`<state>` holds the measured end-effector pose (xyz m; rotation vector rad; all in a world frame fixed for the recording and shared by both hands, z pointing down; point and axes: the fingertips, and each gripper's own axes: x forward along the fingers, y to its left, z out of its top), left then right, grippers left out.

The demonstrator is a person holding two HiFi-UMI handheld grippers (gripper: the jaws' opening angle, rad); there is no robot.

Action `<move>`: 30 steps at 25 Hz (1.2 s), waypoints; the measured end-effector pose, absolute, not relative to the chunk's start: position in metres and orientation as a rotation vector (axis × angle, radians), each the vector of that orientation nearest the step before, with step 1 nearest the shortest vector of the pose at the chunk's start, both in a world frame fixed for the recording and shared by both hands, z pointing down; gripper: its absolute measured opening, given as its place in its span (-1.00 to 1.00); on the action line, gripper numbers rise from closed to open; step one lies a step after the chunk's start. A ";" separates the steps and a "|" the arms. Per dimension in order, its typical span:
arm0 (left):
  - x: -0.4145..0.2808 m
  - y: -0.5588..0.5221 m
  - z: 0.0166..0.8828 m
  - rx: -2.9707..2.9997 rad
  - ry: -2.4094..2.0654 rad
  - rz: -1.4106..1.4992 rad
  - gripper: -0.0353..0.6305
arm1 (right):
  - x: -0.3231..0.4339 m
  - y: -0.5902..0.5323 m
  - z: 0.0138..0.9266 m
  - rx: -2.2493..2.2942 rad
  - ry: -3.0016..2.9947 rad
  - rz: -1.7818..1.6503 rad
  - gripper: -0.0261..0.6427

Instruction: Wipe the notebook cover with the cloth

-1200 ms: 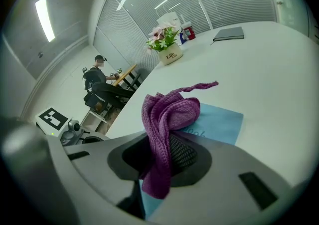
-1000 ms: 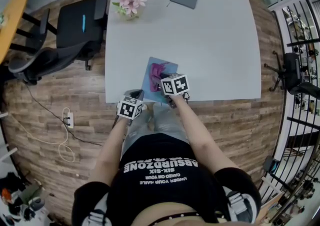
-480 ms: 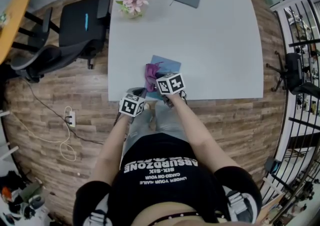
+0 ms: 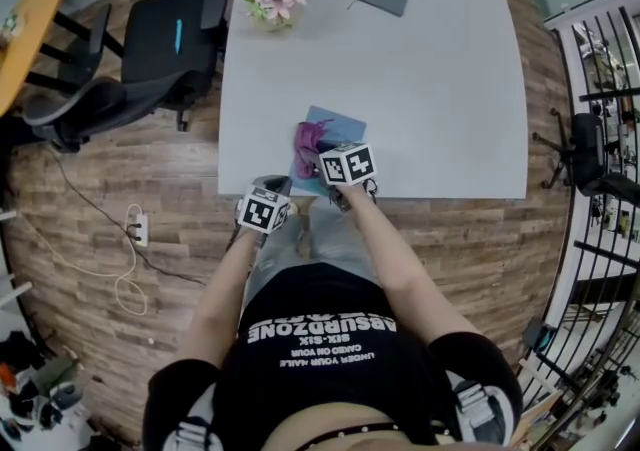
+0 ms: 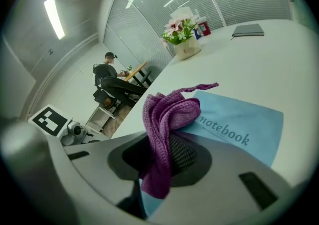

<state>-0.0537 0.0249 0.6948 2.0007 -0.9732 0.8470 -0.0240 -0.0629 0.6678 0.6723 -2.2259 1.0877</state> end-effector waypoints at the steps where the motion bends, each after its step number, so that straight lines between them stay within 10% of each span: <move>1: -0.054 0.025 0.697 1.995 -0.969 0.852 -0.85 | -0.025 -0.062 0.668 0.668 -2.225 1.090 -0.62; 30: -0.059 0.024 0.698 1.970 -0.976 0.767 -0.85 | -0.027 -0.001 0.672 0.650 -2.221 1.110 -0.62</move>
